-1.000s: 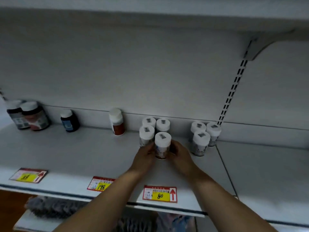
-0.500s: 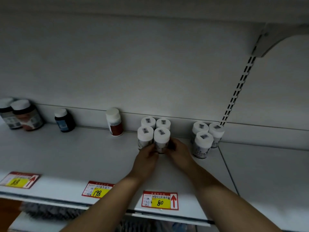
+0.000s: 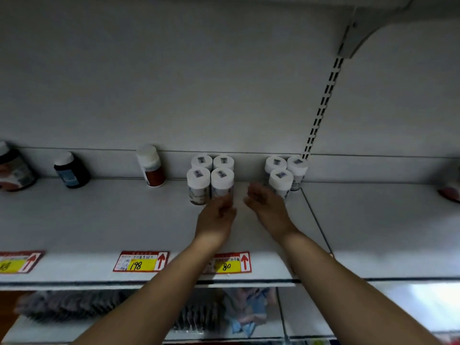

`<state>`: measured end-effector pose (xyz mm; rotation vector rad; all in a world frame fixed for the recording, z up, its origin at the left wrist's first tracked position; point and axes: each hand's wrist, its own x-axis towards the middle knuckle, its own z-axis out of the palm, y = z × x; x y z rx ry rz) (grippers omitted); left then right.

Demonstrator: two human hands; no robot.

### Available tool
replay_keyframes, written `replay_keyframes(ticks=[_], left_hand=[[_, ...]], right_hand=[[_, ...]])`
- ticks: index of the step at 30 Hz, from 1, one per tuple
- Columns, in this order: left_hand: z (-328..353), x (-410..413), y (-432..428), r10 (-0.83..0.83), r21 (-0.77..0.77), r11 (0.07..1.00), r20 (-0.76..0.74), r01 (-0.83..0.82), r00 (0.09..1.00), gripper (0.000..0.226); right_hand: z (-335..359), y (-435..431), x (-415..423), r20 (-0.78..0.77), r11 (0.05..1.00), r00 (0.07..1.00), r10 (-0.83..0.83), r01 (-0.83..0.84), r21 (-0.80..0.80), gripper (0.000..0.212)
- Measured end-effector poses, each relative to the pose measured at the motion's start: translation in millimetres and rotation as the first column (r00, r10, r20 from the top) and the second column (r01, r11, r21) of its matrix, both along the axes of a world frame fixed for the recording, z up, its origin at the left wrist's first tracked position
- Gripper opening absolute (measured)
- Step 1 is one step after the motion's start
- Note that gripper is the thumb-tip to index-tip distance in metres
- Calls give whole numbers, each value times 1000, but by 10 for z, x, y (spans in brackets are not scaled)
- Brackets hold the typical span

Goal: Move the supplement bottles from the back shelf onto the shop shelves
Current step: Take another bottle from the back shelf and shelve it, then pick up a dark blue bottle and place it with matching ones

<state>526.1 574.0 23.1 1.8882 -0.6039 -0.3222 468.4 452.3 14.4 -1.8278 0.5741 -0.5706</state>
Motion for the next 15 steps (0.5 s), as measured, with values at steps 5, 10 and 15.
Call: replay_keyframes(ticks=[5,10,15], left_hand=[[47,-293,-204,-109,-124,987,-85,98,990,33],[162,-939,-591,-202,-262,949,-75,176,977,34],[282,-1861,-1218,-395,-344,876,-110,338,912,34]], right_hand=[[128,-92,-527,47,980,979,-198,197,32,31],[309,-283,-1307,140,935,931,-337,313,165,33],[436,-732,-2444,205,888,870,-448,406,216,32]])
